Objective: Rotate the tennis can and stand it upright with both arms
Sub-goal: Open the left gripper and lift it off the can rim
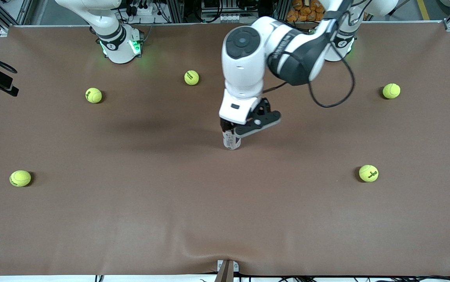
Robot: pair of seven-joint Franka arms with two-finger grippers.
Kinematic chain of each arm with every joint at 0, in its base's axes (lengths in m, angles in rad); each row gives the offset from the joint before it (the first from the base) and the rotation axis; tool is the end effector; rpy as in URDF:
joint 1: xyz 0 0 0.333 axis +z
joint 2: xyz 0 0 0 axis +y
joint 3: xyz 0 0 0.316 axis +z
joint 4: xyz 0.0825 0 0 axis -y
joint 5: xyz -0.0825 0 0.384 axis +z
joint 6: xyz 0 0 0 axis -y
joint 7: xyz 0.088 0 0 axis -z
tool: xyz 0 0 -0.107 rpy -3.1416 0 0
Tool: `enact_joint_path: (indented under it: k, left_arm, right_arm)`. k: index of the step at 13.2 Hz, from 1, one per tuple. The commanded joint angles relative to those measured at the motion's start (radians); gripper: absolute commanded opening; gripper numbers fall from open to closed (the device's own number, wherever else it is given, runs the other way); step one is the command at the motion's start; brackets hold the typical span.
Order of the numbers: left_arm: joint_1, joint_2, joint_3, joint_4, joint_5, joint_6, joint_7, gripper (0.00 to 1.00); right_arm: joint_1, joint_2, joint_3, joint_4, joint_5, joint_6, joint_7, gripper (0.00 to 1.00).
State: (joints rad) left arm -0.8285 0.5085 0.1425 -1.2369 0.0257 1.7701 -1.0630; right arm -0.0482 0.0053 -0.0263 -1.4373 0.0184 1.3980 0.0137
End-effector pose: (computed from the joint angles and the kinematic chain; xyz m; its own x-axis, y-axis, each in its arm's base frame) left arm 0.5349 -0.4646 0.4815 0.9342 0.3436 0.0963 0.3470 -0.9376 -0.0210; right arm 0.5363 -0.0378 0.6687 0.9954 -0.0849 -0.0448 -0.0857 -0.9962 -0.0175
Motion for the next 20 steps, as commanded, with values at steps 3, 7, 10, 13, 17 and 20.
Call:
enact_joint_path:
  k: [3, 7, 10, 13, 17, 20]
  left_arm:
    - [0.106, -0.033, 0.003, -0.013, -0.015, -0.035, 0.172, 1.0]
    - [0.222, -0.048, 0.0, -0.015, -0.016, -0.035, 0.292, 1.0]
    - [0.346, -0.059, -0.039, -0.013, -0.02, -0.035, 0.411, 1.0]
    - [0.701, -0.088, -0.333, -0.018, -0.012, -0.037, 0.459, 1.0]
    - [0.861, -0.175, -0.439, -0.026, 0.026, -0.124, 0.567, 1.0]
    - [0.887, -0.24, -0.419, -0.041, 0.071, -0.233, 0.696, 1.0]
  right_arm:
    - [0.005, -0.004, -0.001, 0.001, -0.011, -0.007, 0.005, 1.0]
    - [0.005, -0.004, -0.001, 0.001, -0.011, -0.007, 0.003, 1.0]
    - [0.007, -0.004, -0.001, 0.001, -0.011, -0.007, 0.003, 1.0]
    - [0.007, -0.004, -0.001, 0.001, -0.011, -0.007, 0.003, 1.0]
    - [0.007, -0.004, 0.0, 0.001, -0.009, -0.028, 0.006, 1.0]
    - [0.007, -0.004, 0.0, 0.001, -0.009, -0.028, 0.006, 1.0]
